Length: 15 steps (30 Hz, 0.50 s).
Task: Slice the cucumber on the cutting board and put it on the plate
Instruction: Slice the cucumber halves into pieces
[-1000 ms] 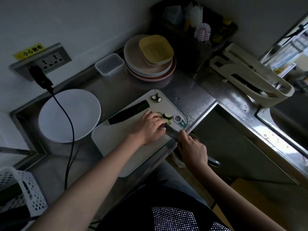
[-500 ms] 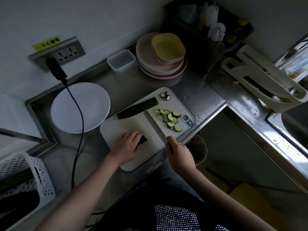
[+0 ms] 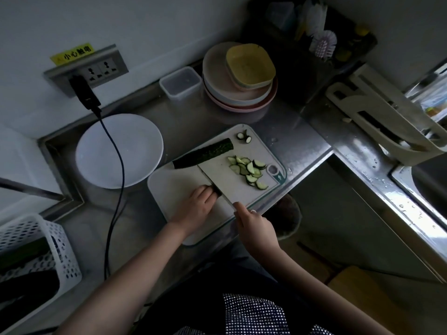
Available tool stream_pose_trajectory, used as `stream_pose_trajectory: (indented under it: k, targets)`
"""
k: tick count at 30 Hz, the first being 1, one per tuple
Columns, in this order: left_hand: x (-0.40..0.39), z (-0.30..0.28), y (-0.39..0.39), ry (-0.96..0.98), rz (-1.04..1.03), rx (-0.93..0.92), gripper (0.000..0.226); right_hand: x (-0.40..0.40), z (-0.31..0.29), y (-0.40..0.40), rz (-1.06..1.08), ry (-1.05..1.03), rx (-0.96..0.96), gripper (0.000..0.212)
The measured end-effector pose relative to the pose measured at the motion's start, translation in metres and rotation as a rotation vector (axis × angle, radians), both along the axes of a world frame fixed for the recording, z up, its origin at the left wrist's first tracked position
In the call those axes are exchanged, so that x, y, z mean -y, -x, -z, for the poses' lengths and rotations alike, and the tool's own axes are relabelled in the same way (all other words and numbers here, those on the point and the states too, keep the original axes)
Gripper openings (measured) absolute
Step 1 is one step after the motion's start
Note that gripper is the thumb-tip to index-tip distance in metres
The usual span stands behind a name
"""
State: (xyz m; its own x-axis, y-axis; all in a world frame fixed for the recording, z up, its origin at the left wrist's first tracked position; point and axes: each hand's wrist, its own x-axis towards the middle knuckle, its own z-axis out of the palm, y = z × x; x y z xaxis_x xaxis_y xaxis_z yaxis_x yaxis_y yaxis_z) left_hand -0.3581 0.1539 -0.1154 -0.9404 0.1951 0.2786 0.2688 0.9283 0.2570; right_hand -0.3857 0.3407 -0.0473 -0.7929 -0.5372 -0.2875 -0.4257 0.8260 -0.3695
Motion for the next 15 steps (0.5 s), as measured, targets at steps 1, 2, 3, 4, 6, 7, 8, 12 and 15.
stream_pose_trajectory:
  k: [1, 2, 3, 4, 6, 7, 8, 12, 15]
  targets:
    - [-0.0002, 0.0016, 0.0003, 0.0, -0.007, -0.002, 0.033, 0.0002, 0.0009, -0.0003, -0.015, -0.026, -0.002, 0.025]
    - [-0.0004, 0.0019, 0.0005, -0.004, -0.014, -0.001, 0.033, 0.0003, 0.0015, -0.0005, -0.03, -0.052, -0.004, 0.025]
    - [-0.0006, 0.003, 0.0005, -0.007, -0.019, -0.01, 0.033, 0.0002, 0.0014, -0.0007, -0.042, -0.074, -0.005, 0.025]
    - [-0.0008, 0.0034, 0.0002, -0.008, -0.02, -0.018, 0.033, -0.0004, 0.0012, -0.0008, -0.054, -0.091, -0.003, 0.026]
    - [-0.0008, 0.0051, -0.0013, 0.001, -0.013, -0.032, 0.033, -0.002, 0.0003, -0.0016, -0.075, -0.108, 0.003, 0.028]
    - [-0.0005, 0.0064, -0.0021, 0.007, -0.007, -0.037, 0.034, -0.0027, -0.0006, -0.0021, -0.083, -0.112, 0.009, 0.029]
    - [-0.0001, 0.007, -0.0024, 0.012, -0.003, -0.04, 0.034, -0.0026, -0.0012, -0.0022, -0.089, -0.115, 0.013, 0.03]
    - [0.0015, 0.0091, -0.0021, 0.026, 0.004, -0.034, 0.036, -0.0008, -0.0014, -0.0016, -0.092, -0.107, 0.038, 0.032]
    - [0.0014, 0.0103, -0.0031, 0.03, 0.003, -0.027, 0.036, -0.0002, -0.0014, -0.0025, -0.111, -0.131, 0.042, 0.034]
